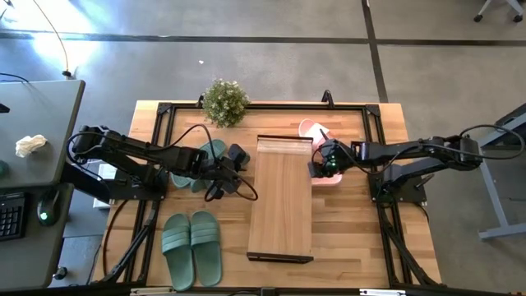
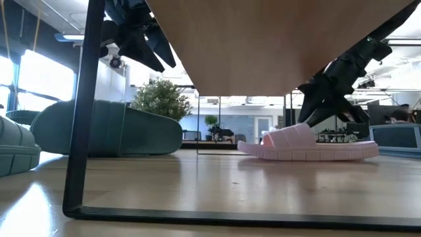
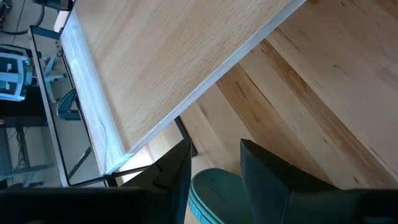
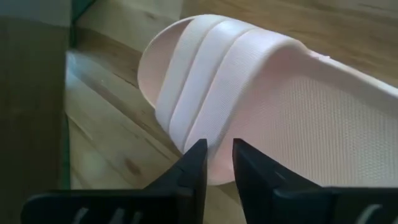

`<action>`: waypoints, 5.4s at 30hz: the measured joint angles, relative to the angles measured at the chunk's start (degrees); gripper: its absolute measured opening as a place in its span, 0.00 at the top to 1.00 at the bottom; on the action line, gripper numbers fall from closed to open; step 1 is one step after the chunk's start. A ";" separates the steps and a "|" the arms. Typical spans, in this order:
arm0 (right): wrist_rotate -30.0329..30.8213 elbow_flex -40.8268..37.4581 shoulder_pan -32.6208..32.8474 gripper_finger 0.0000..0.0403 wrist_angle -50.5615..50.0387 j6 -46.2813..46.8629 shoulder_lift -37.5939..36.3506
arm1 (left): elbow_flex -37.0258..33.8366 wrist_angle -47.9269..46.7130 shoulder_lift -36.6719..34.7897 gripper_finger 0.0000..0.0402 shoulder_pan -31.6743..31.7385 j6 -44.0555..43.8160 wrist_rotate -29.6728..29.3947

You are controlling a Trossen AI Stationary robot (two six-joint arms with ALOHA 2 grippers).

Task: Pick and place slides into the shelf
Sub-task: Adjust the pink slipper, then put the pink slipper under the shelf

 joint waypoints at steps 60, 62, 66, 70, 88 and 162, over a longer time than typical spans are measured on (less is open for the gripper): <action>-2.62 0.00 -35.52 0.64 7.49 4.33 7.21 | 0.00 -0.80 0.02 0.70 0.01 -0.07 -0.02; -2.66 0.02 -35.54 0.64 8.13 3.73 8.78 | 0.00 -1.14 0.02 0.70 0.01 -0.02 -0.02; -2.39 0.04 -35.06 0.64 11.87 2.66 11.01 | 0.00 -1.20 0.02 0.70 0.01 0.00 -0.03; 0.40 0.07 -34.31 0.68 15.52 2.87 11.65 | 0.00 -1.29 0.02 0.70 0.01 -0.16 -0.02; 6.70 1.99 -33.56 0.99 18.39 2.34 9.16 | 0.00 -1.29 0.02 0.70 0.01 -1.70 -0.02; 5.65 -6.20 25.27 1.00 -0.53 36.07 -13.51 | 0.00 -0.85 0.00 0.70 0.01 -2.93 0.68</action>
